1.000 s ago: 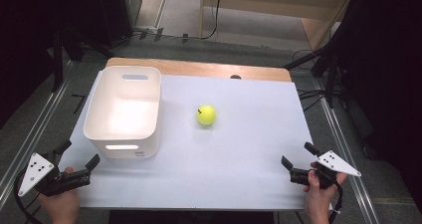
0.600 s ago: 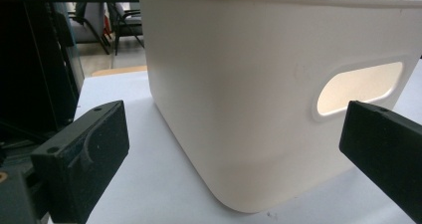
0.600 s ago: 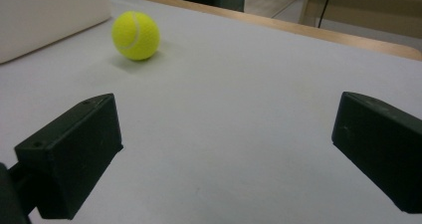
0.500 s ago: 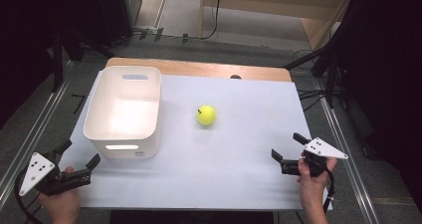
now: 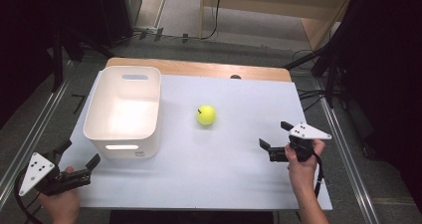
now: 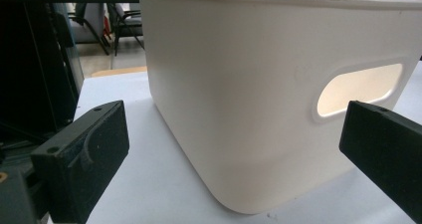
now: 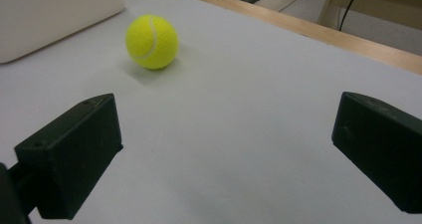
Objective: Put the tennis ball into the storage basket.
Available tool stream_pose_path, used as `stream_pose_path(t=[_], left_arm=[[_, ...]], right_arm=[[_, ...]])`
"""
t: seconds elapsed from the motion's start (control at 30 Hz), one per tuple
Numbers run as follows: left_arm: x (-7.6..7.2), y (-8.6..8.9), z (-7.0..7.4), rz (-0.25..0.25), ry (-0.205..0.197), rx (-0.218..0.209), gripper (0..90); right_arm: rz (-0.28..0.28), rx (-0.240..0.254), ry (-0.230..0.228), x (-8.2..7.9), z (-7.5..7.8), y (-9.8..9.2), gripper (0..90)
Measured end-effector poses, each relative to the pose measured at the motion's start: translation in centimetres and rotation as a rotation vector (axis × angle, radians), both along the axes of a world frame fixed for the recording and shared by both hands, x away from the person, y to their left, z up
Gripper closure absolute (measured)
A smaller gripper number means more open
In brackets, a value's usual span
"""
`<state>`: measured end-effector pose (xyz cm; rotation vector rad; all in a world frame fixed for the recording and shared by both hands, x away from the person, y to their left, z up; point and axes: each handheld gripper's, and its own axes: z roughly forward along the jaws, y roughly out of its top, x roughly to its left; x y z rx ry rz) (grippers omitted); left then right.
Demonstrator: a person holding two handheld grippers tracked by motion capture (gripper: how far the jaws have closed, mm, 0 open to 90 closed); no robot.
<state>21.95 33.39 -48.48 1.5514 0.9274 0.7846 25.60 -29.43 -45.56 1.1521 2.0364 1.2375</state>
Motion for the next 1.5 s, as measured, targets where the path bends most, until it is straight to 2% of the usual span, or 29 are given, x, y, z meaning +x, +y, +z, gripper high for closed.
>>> stream_pose_path(t=[0.6,0.9,1.1,1.5], left_arm=[[-0.1,0.1,0.0,-0.005,-0.004,-0.005,0.0],[-0.1,0.1,0.0,-0.004,-0.002,-0.006,0.0],[-0.1,0.2,0.0,-0.005,-0.002,-0.007,0.0],[-0.1,0.2,0.0,-0.005,-0.002,-0.008,0.0]], right_arm=[[0.057,-0.028,0.045,3.2,0.6,3.0,0.0],[0.080,-0.047,0.062,4.7,1.0,3.9,0.0],[0.095,-0.030,0.082,5.7,1.2,4.6,0.0],[0.113,-0.049,0.112,7.4,1.1,5.7,0.0]])
